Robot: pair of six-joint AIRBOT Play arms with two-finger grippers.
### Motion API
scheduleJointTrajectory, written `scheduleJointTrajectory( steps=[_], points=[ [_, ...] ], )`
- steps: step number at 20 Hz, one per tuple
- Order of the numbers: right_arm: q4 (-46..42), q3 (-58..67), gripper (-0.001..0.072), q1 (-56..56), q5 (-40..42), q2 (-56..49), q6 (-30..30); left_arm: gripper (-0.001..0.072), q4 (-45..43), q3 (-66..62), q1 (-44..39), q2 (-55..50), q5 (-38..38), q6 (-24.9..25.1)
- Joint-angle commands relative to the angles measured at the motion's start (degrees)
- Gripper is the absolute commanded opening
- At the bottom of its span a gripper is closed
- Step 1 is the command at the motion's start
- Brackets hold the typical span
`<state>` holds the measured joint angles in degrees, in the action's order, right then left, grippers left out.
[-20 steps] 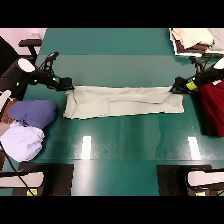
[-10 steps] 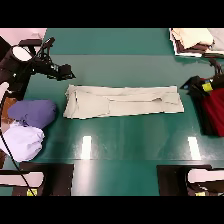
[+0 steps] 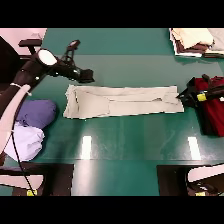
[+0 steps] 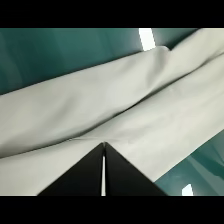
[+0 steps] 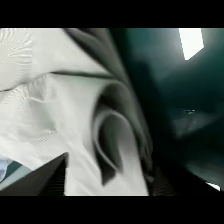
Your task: Fold the shirts.
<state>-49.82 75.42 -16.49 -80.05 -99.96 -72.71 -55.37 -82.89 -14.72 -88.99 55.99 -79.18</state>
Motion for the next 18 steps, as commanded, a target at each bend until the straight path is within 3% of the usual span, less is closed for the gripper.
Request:
scheduleJointTrajectory(
  steps=[1, 2, 4, 12, 18],
  points=[
    [0.66, 3.87, 0.0267, 3.52, -0.72, -3.91, 0.72, 0.0028, 0.17, -0.09, -5.18, -2.86, -3.06, -2.03],
    [0.57, 5.05, 0.0096, 4.24, -1.07, -4.02, 1.49, 0.0028, 0.57, -0.11, -6.56, -3.87, -4.11, -2.08],
    [0.59, 7.32, 0.0024, 4.74, -1.16, -2.64, 1.88, 0.0028, 0.96, -1.79, -9.05, -6.69, -4.52, -2.97],
    [0.85, 19.34, 0.0023, 11.34, -4.15, 13.66, -0.87, 0.0027, 2.36, -14.67, -15.61, -20.68, -3.87, -5.05],
    [0.87, 28.33, 0.0023, 22.73, -4.59, 16.74, -4.46, 0.0027, 3.54, -19.02, -17.49, -25.94, -3.89, -6.43]
  ],
)
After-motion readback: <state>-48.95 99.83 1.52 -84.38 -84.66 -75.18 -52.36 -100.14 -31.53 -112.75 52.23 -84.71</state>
